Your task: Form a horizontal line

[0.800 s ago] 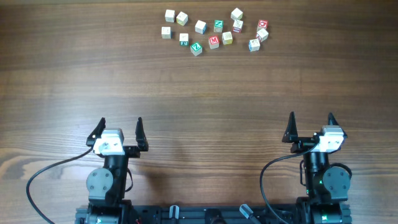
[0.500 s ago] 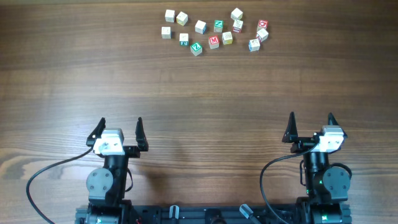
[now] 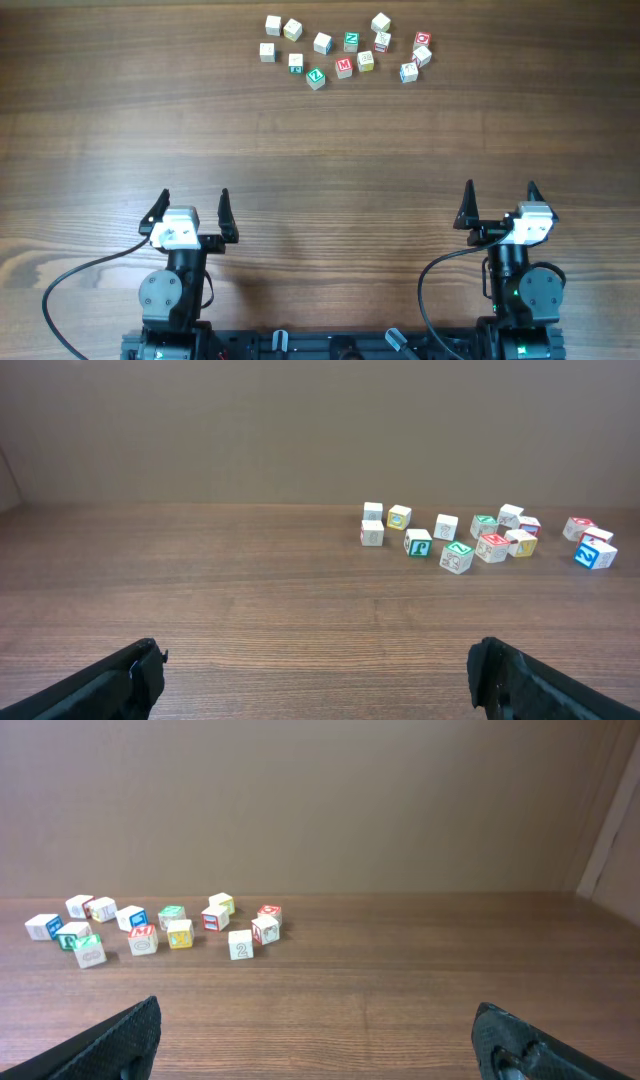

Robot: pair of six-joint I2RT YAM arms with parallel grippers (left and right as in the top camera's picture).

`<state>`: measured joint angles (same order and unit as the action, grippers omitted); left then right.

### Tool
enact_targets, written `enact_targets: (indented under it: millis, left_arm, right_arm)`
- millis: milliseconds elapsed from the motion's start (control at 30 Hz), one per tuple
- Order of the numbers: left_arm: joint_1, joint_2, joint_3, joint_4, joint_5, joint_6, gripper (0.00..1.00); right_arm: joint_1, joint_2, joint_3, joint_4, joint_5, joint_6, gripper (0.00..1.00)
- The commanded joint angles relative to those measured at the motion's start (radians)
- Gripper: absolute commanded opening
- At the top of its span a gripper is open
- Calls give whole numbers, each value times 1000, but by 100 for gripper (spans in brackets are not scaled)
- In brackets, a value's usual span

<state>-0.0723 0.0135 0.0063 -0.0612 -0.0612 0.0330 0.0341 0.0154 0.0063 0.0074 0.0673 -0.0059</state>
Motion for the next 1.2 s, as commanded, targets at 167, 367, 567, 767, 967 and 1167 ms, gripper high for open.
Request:
enact_targets:
  millis: [167, 367, 567, 767, 967, 1167]
  left_arm:
    - [-4, -7, -1, -5, -10, 16, 100]
    - [-4, -7, -1, -5, -10, 16, 100]
    - [-4, -7, -1, 16, -8, 15, 100]
    - [-5, -6, -1, -12, 76, 11, 100]
    - [-4, -6, 31, -44, 121, -15, 100]
    - [-5, -2, 136, -159, 122, -14, 100]
  right_arm:
    - [6, -6, -1, 5, -16, -13, 100]
    - [6, -6, -1, 5, -16, -13, 100]
    - [6, -6, -1, 5, -16, -13, 100]
    - [6, -6, -1, 5, -16, -13, 100]
    - [6, -6, -1, 5, -16, -13, 100]
    - [6, -6, -1, 5, -16, -14, 100]
